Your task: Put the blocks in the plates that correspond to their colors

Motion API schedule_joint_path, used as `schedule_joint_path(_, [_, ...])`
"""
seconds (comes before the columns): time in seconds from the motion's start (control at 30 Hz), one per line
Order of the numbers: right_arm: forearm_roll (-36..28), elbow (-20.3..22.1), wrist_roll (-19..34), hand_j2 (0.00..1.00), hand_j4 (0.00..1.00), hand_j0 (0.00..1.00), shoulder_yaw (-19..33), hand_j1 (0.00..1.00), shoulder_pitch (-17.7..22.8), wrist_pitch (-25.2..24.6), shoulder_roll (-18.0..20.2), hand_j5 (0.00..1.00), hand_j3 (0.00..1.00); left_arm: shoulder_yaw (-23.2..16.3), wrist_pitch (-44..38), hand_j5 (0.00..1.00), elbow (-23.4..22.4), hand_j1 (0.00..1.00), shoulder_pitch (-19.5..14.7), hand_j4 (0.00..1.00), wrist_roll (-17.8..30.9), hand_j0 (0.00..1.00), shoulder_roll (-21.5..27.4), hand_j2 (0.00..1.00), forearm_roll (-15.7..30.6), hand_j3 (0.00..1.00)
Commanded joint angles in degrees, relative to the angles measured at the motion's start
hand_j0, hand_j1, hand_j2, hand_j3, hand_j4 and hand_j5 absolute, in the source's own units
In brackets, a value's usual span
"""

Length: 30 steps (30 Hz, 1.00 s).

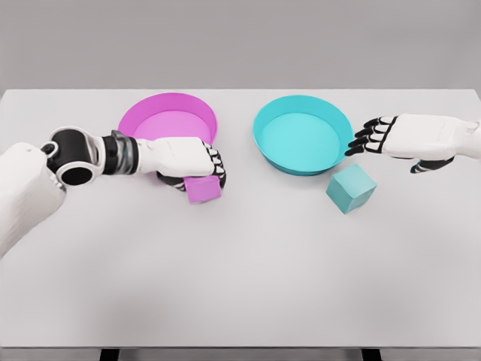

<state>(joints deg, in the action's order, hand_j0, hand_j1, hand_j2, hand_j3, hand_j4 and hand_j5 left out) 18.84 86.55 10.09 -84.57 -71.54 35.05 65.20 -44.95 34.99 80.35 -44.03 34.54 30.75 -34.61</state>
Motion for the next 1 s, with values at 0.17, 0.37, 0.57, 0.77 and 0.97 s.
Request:
schedule_joint_path(0.17, [-0.7, -0.4, -0.2, 1.0, 1.0, 1.0, 0.3, 1.0, 1.7, 0.0, -0.6, 1.0, 1.0, 0.1, 0.0, 0.51, 0.2, 0.51, -1.8, 0.51, 0.4, 0.51, 1.9, 0.51, 7.4, 0.51])
schedule_joint_path(0.37, [-2.8, -1.0, -0.2, 1.0, 1.0, 1.0, 1.4, 1.0, 3.3, 0.0, -0.6, 1.0, 1.0, 1.5, 0.0, 0.51, 0.1, 0.51, -2.7, 0.51, 0.4, 0.51, 4.4, 0.51, 10.9, 0.51])
schedule_joint_path(0.57, [-2.9, -3.5, -0.2, 1.0, 1.0, 1.0, 2.3, 1.0, 4.1, 0.0, -2.1, 1.0, 1.0, 5.0, 0.0, 0.51, -2.0, 0.51, -2.7, 0.51, 0.4, 0.51, 6.0, 0.51, 11.0, 0.51])
schedule_joint_path(0.77, [-2.9, -7.4, -0.2, 1.0, 1.0, 1.0, 3.3, 1.0, 6.2, 0.0, -4.9, 1.0, 1.0, 8.0, 0.0, 0.51, -6.8, 0.51, -3.3, 0.51, 0.1, 0.51, 5.4, 0.51, 10.4, 0.51])
schedule_joint_path(0.97, [-4.5, -7.3, -0.3, 1.0, 1.0, 1.0, 7.2, 1.0, 9.5, 0.0, -4.9, 1.0, 1.0, 9.2, 0.0, 0.53, -16.8, 0.53, -5.2, 0.53, 0.2, 0.53, 1.3, 0.53, 10.2, 0.53])
